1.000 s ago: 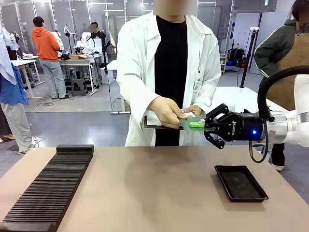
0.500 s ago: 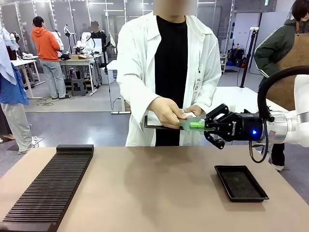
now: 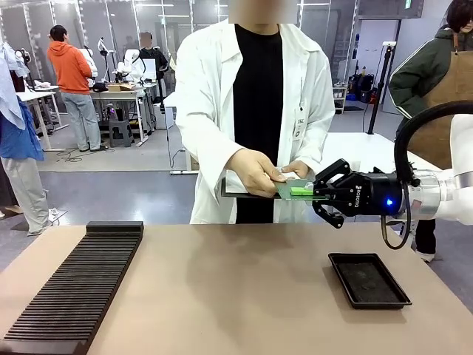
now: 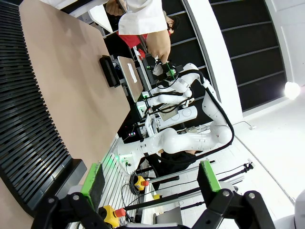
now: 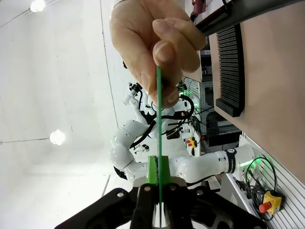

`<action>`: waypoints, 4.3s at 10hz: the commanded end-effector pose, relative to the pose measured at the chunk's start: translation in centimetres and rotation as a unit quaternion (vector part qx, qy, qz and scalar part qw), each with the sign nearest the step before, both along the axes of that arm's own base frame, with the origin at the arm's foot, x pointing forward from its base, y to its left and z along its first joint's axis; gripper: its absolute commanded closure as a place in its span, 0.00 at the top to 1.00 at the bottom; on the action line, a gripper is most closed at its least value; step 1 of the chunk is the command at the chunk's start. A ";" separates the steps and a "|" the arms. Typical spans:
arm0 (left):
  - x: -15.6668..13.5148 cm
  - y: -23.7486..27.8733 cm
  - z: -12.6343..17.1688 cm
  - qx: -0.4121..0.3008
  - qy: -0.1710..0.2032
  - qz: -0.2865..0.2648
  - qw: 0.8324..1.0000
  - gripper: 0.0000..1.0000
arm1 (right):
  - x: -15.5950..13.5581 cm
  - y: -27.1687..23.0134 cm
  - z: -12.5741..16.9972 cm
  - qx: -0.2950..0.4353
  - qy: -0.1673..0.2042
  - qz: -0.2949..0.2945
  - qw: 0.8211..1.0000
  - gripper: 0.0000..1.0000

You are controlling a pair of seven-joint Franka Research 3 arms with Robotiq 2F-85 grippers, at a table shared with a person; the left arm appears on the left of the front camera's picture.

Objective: Inspect the PCB.
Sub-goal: Place the Blank PCB in the ESD tray.

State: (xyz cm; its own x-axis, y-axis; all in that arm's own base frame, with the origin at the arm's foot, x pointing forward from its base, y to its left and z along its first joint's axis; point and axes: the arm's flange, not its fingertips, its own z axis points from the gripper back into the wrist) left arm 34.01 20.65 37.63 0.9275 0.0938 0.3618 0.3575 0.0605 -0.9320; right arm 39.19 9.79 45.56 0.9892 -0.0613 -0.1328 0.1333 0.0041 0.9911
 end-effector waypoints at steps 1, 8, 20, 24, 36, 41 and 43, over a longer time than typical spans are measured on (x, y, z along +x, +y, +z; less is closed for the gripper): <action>-0.2 0.1 0.3 0.006 -0.001 -0.001 1.000 1.00 | 0.1 0.1 0.2 -0.001 -0.002 0.002 1.000 0.00; -0.2 0.1 0.3 0.006 -0.001 -0.001 1.000 1.00 | 0.1 0.1 0.2 -0.001 -0.002 0.002 1.000 0.00; -0.2 0.1 0.3 0.006 -0.001 -0.001 1.000 1.00 | -3.7 -6.8 -0.1 -0.141 -0.119 -0.038 0.982 0.03; -0.2 0.1 0.3 0.006 -0.001 -0.001 1.000 1.00 | -1.9 -11.3 -4.0 -0.243 -0.119 -0.009 0.963 0.03; -0.2 0.1 0.3 0.006 -0.001 -0.001 1.000 1.00 | 7.8 -15.5 -13.6 -0.368 -0.045 -0.011 0.929 0.03; -0.2 0.1 0.3 0.006 -0.001 -0.001 1.000 1.00 | 9.2 -15.2 -15.8 -0.398 -0.041 -0.026 0.916 0.03; -0.2 0.1 0.3 0.006 -0.001 -0.001 1.000 1.00 | 9.2 -14.7 -15.9 -0.399 -0.042 -0.027 0.915 0.03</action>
